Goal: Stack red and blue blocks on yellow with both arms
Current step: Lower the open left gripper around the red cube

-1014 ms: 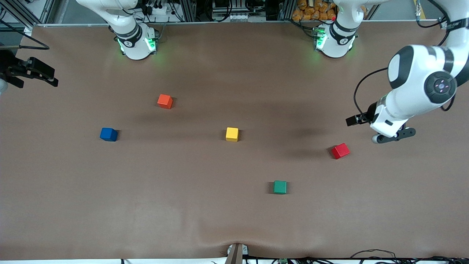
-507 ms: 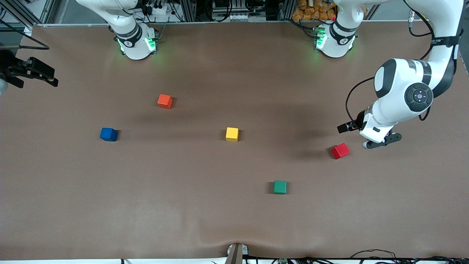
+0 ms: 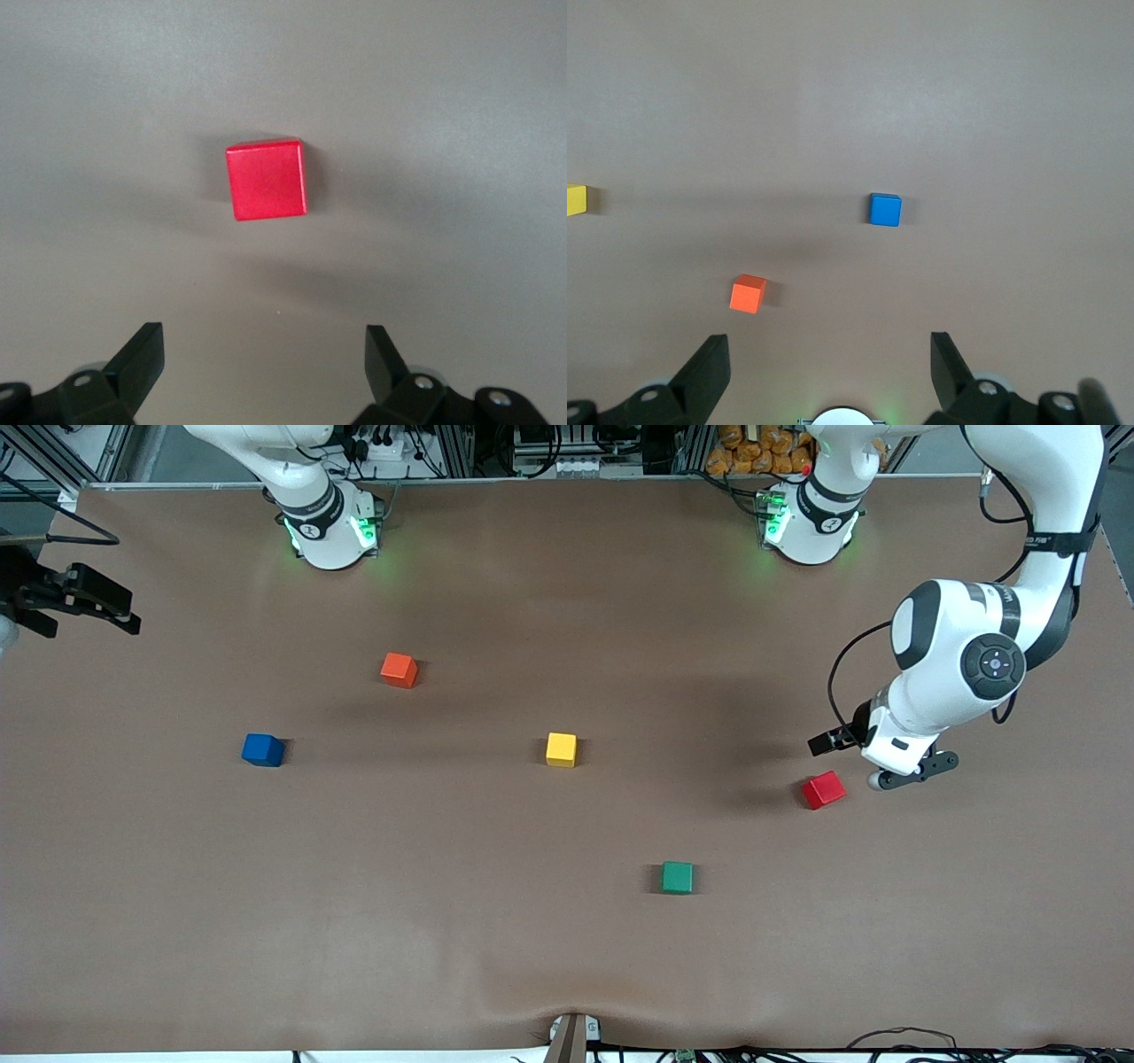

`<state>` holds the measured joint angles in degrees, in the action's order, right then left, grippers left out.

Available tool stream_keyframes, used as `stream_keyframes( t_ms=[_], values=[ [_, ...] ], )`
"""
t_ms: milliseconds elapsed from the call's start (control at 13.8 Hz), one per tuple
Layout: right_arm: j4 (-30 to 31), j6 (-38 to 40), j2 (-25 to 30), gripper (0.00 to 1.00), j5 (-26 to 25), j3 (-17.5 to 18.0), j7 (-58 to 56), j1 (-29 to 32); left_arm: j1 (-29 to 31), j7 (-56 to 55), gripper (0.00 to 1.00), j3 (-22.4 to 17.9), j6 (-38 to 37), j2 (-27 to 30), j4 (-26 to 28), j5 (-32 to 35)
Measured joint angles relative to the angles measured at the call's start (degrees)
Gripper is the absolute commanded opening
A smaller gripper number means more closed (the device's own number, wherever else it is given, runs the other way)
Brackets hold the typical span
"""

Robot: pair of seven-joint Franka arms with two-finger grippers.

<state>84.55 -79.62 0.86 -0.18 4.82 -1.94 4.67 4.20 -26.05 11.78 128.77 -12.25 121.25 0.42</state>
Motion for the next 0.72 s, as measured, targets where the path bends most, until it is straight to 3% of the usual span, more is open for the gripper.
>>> stream_keyframes(
  t_ms=[725],
  values=[
    [0.0,0.0,-0.2,1.00,0.0,0.0,0.0,0.0,-0.2,-5.4,1.00,0.1,11.3,-8.4,0.4,0.0]
  ],
)
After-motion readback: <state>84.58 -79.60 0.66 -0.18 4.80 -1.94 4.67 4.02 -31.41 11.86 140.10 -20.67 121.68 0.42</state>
